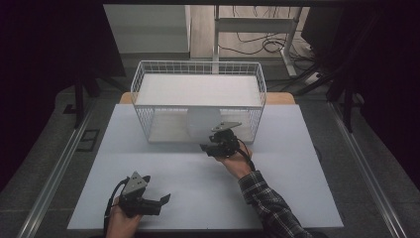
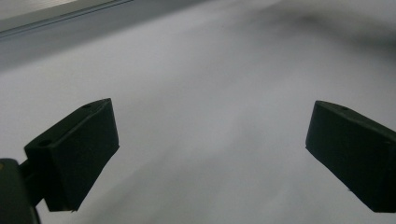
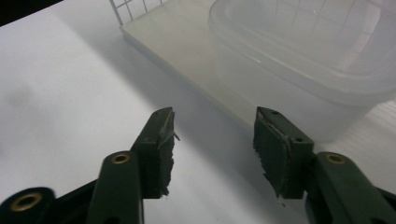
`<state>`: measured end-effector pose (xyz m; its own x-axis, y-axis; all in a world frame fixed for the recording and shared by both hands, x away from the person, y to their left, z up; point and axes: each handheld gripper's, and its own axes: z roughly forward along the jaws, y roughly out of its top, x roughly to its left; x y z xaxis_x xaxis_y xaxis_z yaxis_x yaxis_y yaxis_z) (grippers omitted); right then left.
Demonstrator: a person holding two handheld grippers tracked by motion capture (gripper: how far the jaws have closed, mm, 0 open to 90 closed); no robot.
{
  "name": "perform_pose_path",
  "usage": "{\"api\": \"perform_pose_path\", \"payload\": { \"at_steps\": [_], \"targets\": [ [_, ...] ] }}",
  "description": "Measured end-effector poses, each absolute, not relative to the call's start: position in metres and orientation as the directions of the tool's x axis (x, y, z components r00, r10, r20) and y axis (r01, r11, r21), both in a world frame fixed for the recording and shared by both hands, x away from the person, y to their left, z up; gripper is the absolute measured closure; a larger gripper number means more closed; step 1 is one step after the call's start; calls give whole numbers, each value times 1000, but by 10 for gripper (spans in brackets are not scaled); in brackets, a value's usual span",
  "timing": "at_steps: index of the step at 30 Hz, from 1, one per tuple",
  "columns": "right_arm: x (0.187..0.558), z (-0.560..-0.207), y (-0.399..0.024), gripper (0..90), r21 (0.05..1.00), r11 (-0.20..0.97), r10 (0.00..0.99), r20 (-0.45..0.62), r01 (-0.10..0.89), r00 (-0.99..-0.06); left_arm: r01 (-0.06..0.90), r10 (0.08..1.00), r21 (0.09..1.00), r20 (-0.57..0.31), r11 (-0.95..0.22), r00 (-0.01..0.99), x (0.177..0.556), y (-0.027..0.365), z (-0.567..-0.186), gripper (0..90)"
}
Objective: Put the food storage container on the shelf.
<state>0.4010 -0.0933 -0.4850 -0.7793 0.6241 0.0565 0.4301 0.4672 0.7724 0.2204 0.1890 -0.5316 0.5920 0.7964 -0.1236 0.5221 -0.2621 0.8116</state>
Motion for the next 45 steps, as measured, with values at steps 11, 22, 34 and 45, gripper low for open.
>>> {"api": "perform_pose_path", "payload": {
  "at_steps": [11, 22, 34, 45],
  "targets": [
    [384, -486, -109, 254, 770, 464, 614, 78, 438, -786, 527, 793, 810, -135, -257, 593, 221, 189, -532, 22],
    [362, -485, -132, 89, 774, 461, 613, 77, 434, -786, 528, 791, 812, -144, -249, 594, 221, 189, -532, 22],
    [334, -476, -164, 42, 787, 440, 620, 84, 433, -780, 531, 790, 811, -150, -246, 595, 220, 190, -531, 23],
    [315, -477, -193, 21, 786, 425, 650, 81, 449, -756, 531, 792, 812, -150, -243, 592, 220, 191, -531, 23]
  ]
}}
